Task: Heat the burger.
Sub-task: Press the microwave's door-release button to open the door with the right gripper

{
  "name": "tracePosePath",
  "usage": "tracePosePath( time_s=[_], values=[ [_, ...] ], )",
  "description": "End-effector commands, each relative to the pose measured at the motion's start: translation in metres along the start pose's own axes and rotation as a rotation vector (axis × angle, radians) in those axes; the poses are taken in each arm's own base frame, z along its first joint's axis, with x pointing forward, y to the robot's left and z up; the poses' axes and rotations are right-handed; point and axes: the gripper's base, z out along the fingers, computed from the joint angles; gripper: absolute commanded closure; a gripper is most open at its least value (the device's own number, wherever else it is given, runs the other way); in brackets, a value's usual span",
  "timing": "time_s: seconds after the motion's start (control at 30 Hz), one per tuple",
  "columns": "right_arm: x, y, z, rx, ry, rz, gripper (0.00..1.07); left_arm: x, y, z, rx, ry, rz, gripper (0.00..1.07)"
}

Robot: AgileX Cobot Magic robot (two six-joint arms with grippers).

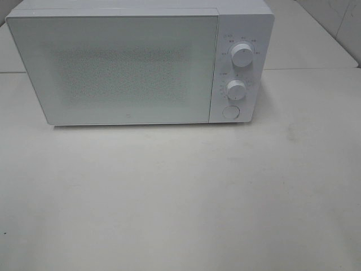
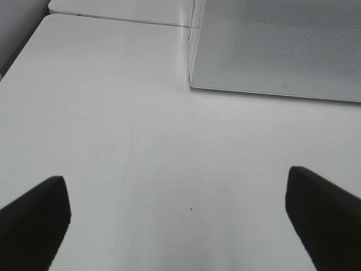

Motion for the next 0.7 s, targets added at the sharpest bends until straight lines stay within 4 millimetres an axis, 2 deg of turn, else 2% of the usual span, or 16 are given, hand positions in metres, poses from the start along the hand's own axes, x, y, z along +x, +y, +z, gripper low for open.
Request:
tracePosePath(
  time_s=[0.03,0.1,0.17,0.2,0.27,0.3,0.37,0.4,0.6,0.7],
  values=[
    [0.015,-0.002,-0.010,0.018,-0.026,0.001,0.33,0.002,-0.001,-0.003,0.005,-0.030,-0.008,0.11],
    [0.036,-0.002,-0.016,0.025,-0.065,0.017,0.33,0.002,-0.001,-0.003,0.005,-0.030,-0.008,0.11],
    [0.043,-0.003,-0.019,0.024,-0.084,0.026,0.33,0.002,-0.001,-0.003,0.005,-0.030,-0.008,0.11],
    [0.055,-0.003,-0.024,0.022,-0.126,0.042,0.33,0.002,-0.001,-0.003,0.005,-0.030,-0.008,0.11],
    [0.060,-0.003,-0.024,0.021,-0.138,0.047,0.33,0.002,-0.001,-0.003,0.005,-0.030,-0.008,0.11],
    [0.072,-0.003,-0.025,0.020,-0.159,0.050,0.33,0.002,-0.001,-0.003,0.005,-0.030,-0.008,0.11],
    [0.078,-0.003,-0.023,0.021,-0.161,0.051,0.33,0.002,-0.001,-0.003,0.005,-0.030,-0.008,0.11],
    [0.087,-0.004,-0.022,0.035,-0.175,0.062,0.33,0.002,-0.001,-0.003,0.005,-0.030,-0.008,0.11],
    [0.107,-0.005,-0.018,0.112,-0.207,0.119,0.33,0.002,-0.001,-0.003,0.005,-0.030,-0.008,0.11],
    [0.113,-0.005,-0.024,0.162,-0.264,0.149,0.33,0.002,-0.001,-0.003,0.005,-0.030,-0.008,0.11]
  ],
)
